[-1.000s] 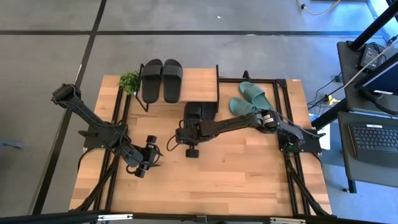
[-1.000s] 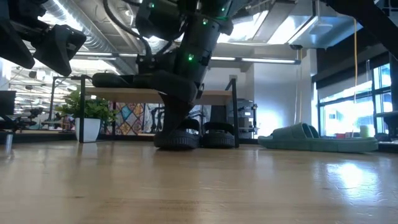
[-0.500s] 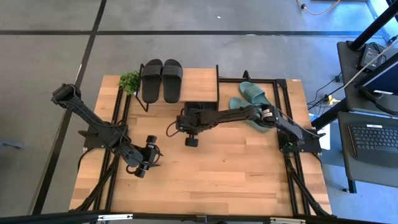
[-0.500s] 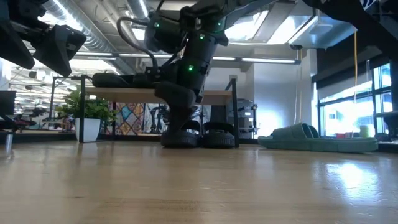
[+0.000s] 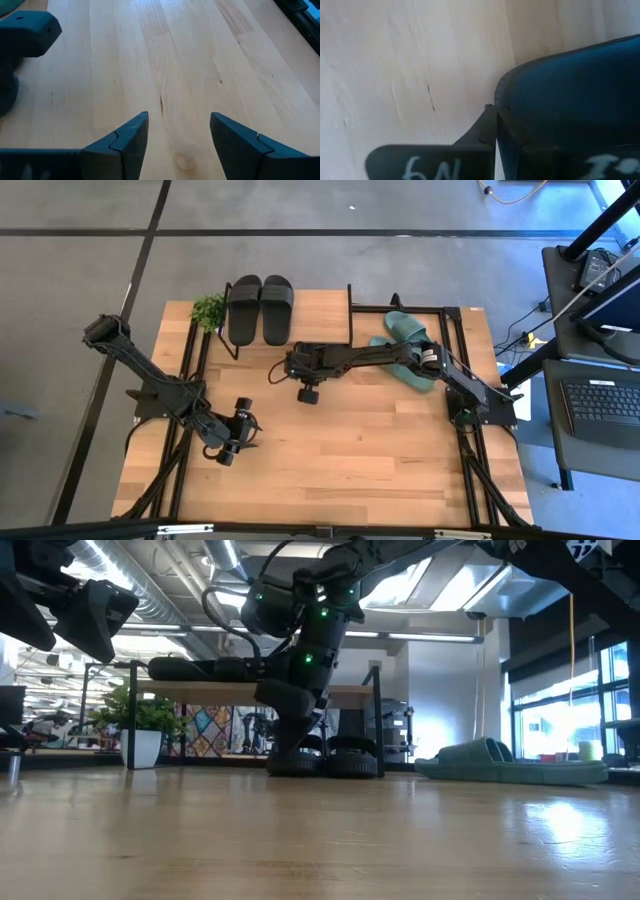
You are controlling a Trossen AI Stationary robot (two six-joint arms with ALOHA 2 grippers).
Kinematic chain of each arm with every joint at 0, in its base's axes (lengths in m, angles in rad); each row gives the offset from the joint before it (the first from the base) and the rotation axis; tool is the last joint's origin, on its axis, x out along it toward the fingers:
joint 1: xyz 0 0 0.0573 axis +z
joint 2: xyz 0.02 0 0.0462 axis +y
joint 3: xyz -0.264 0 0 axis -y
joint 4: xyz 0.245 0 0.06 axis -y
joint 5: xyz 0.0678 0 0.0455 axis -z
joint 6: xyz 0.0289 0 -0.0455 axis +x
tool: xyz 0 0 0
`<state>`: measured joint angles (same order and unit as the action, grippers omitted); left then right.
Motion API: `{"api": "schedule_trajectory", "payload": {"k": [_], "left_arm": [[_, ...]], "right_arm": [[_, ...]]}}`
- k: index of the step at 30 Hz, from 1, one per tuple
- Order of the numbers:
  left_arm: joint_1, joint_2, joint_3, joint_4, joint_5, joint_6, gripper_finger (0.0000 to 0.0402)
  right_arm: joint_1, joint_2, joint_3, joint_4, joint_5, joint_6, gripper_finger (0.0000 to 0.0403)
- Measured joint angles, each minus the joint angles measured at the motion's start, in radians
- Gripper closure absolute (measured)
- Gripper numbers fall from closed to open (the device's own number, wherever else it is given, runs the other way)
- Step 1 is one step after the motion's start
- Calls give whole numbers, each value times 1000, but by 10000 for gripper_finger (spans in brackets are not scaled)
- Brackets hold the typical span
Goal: Pick and place slides into the shelf
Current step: Put the black slipper under the shelf, then put the right blue slipper under the shelf
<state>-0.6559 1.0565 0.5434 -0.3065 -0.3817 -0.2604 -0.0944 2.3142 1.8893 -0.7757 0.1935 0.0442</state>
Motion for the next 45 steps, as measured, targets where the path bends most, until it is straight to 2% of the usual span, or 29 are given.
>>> {"api": "schedule_trajectory", "payload": {"k": [21,26,37,41,45], "left_arm": [[0,0,0,0,0,-2,198],[0,0,0,0,0,-2,198],[0,0,0,-9,0,-1,198],[0,5,0,-10,0,-2,198],[0,5,0,-8,0,-2,198]], "right_arm": [[28,0,0,20,23,4,393],[58,-30,0,-30,36,10,393],[213,-233,1,-274,38,77,393],[259,-283,1,-419,119,195,393],[301,-314,1,-622,136,347,393]]}}
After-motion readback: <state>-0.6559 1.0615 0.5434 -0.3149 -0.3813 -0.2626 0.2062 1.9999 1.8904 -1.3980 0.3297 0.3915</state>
